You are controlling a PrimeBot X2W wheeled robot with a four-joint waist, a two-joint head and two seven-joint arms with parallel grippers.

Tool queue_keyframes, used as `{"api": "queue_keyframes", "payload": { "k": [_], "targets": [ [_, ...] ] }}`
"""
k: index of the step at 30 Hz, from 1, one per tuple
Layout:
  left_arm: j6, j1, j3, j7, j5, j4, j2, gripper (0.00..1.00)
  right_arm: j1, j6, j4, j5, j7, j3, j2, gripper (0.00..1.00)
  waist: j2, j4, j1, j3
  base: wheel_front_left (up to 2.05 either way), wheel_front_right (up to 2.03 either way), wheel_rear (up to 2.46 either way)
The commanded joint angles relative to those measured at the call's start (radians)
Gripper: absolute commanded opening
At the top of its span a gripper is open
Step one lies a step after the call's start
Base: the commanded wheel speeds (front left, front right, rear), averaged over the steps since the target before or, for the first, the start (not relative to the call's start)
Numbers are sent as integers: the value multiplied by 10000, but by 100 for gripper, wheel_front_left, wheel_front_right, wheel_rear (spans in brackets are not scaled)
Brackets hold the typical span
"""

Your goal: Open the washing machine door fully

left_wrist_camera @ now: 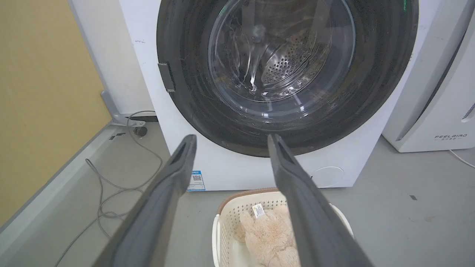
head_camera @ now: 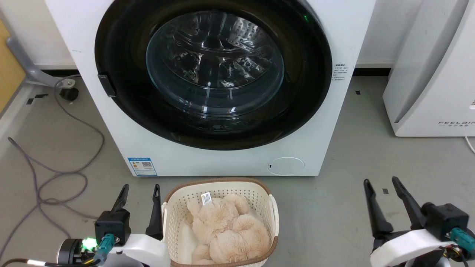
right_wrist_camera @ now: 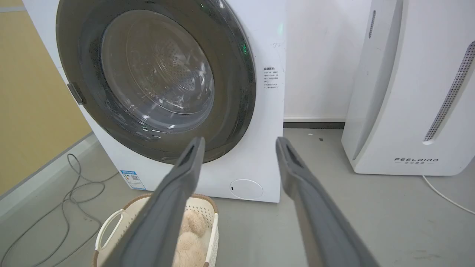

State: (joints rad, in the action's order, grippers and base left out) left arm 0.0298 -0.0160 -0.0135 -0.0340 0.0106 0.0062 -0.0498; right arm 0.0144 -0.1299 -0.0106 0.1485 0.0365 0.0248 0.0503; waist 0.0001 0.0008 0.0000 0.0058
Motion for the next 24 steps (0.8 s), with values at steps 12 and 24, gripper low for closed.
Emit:
{"api": "queue_keyframes", "payload": {
  "k": [12,24],
  "targets": [
    [261,167,-87,-329,123,29,-3,100,-431,-2,170,1831,307,129,0,0,-1,75,0,120,0,0,0],
    [449,402,-144,-580,141,-1,-3,100,-1533,-3,1012,4842,449,664,0,0,-1,262,0,460,0,0,0]
  ]
}}
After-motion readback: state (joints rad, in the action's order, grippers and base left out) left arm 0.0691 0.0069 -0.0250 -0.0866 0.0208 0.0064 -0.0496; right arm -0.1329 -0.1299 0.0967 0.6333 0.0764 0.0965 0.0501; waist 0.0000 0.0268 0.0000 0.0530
